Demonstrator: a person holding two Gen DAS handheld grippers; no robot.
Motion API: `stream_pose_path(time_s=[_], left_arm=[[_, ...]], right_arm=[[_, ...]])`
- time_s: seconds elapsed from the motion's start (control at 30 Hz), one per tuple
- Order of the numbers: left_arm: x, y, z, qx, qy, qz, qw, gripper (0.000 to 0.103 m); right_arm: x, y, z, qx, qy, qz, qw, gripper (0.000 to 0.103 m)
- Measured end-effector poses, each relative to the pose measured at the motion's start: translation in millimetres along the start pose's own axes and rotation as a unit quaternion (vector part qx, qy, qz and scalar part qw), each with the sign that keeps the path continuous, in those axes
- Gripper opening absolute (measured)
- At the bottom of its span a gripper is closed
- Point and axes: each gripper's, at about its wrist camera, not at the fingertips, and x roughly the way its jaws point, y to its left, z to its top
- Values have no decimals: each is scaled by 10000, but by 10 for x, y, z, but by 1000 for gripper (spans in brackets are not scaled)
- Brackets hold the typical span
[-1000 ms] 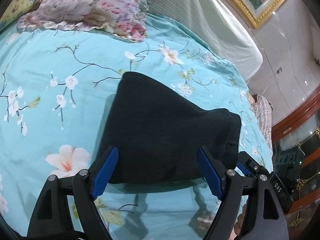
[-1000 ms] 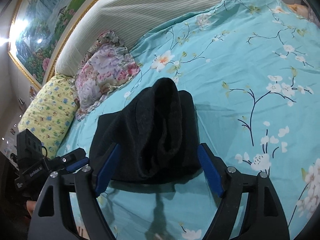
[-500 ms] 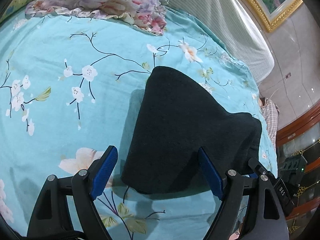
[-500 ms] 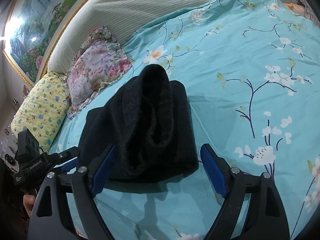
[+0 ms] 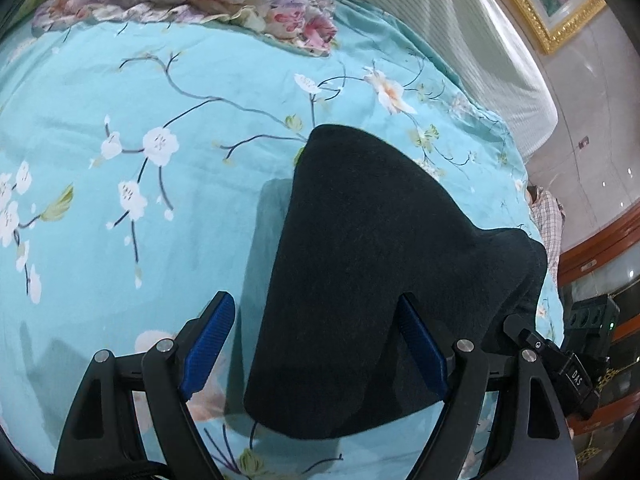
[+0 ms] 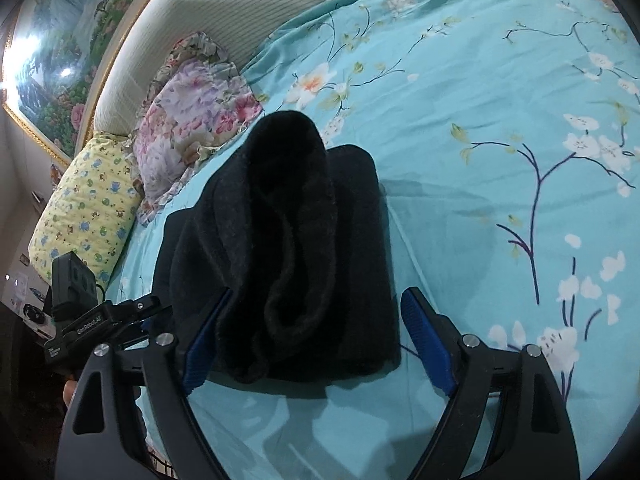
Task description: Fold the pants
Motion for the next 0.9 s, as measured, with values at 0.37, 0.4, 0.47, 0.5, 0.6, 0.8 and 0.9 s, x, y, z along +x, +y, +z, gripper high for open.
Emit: stream_pose_path(time_s=[0.37,0.4,0.47,0.5,0.6,0.8,0.9], left_arm=[[-69,-209,-19,404,-199,-103,9989,43],[-96,-194,-20,402,-212,-136,9989,42],[-157,-178,-17,393,-243,-200,9987,39],[-189,-167,-19,375,-259,-232,9987,38],[-299,-140,-12,299,-316,-310,9986,36],[-684,-21,11,197,-688,-250,9971,36],[-896,138,36,100,-865,-123,9961,36]], right_arm=[[5,-5,17,48,72,164,9998,49],[-13,20,11,34,40,174,9998,48],[-37,67,10,10,-5,200,9998,47],[-54,96,7,-4,-33,228,9997,46],[-115,210,26,-107,-133,371,9992,45],[-96,557,74,-420,-98,617,9972,44],[5,728,91,-490,-51,800,9956,44]])
